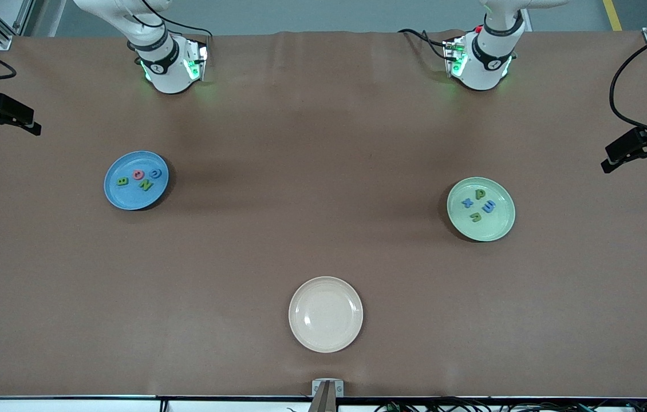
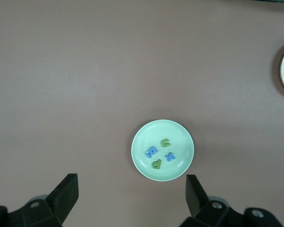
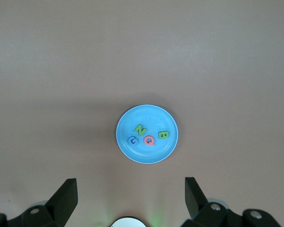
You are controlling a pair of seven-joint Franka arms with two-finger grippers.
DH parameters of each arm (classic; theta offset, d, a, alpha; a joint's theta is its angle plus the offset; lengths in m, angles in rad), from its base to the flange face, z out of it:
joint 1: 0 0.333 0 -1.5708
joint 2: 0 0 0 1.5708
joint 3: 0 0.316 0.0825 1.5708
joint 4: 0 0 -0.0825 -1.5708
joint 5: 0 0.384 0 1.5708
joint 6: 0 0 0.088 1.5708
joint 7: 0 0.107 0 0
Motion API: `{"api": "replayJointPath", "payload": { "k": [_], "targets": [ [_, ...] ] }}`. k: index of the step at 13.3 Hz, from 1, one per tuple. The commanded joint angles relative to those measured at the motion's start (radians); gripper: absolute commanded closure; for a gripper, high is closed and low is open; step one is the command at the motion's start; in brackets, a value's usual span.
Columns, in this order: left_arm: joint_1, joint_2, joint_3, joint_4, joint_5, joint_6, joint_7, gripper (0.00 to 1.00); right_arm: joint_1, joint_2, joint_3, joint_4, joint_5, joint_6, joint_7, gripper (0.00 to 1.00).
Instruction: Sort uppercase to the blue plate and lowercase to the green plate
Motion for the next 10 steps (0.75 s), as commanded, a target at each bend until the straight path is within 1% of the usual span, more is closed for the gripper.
{"api": "replayJointPath", "payload": {
  "k": [1,4,10],
  "targets": [
    [-0.002,-0.008,-0.01,0.012,-0.004,-0.02,0.0,0.0,-0.006,-0.023,0.001,-0.018,-0.01,0.013,0.002,0.0],
    [-0.005,-0.006,-0.01,0.03,-0.002,-0.02,0.0,0.0,-0.006,-0.024,0.003,-0.016,-0.038,0.029,0.003,0.0],
    [-0.005,-0.006,-0.01,0.039,-0.002,-0.02,0.008,0.0,-0.006,-0.026,-0.002,-0.016,-0.024,0.023,0.008,0.0]
  ]
}}
